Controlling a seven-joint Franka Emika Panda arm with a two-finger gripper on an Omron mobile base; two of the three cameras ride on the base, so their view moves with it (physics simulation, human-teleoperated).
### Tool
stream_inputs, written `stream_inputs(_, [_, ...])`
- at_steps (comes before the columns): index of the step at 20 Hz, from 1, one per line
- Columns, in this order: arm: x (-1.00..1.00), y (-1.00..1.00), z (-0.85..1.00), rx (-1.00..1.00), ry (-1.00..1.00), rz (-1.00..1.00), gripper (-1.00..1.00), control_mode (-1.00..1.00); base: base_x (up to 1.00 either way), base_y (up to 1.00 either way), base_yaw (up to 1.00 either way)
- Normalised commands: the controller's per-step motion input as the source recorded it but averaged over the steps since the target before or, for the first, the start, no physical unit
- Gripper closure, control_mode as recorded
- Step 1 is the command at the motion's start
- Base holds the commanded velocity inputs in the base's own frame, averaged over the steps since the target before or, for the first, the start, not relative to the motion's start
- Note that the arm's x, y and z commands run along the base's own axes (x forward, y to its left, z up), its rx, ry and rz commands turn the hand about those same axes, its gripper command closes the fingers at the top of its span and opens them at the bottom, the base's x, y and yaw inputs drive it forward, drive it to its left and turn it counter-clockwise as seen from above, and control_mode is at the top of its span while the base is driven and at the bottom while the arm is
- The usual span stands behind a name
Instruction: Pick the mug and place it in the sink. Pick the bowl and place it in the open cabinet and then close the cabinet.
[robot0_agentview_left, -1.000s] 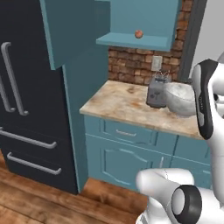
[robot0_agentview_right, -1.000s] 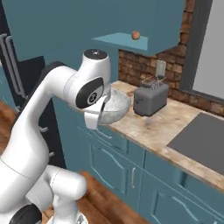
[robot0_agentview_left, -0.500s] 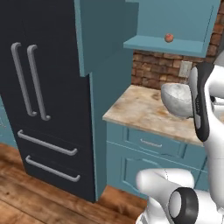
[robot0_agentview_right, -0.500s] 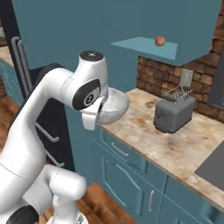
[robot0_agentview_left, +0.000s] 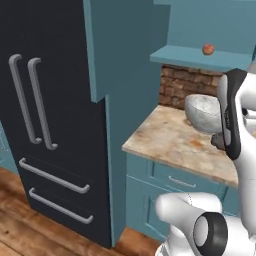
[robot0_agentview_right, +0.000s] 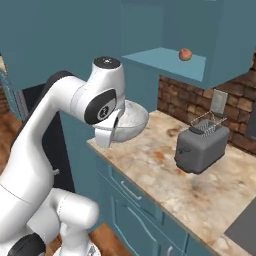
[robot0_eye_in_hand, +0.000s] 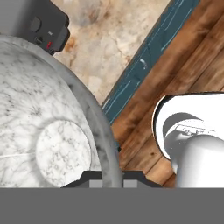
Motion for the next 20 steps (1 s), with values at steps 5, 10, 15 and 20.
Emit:
stream_inputs(5, [0.0,0.0,0.0,0.0,0.0,0.0,1.0,1.0,0.63,0.01,0.13])
stream_inputs(10, [0.0,0.0,0.0,0.0,0.0,0.0,1.0,1.0,0.49,0.02,0.0])
stream_inputs(15, [0.0,0.0,0.0,0.0,0.0,0.0,1.0,1.0,0.52,-0.02,-0.1])
stream_inputs(20, [0.0,0.0,0.0,0.0,0.0,0.0,1.0,1.0,0.42,0.0,-0.21])
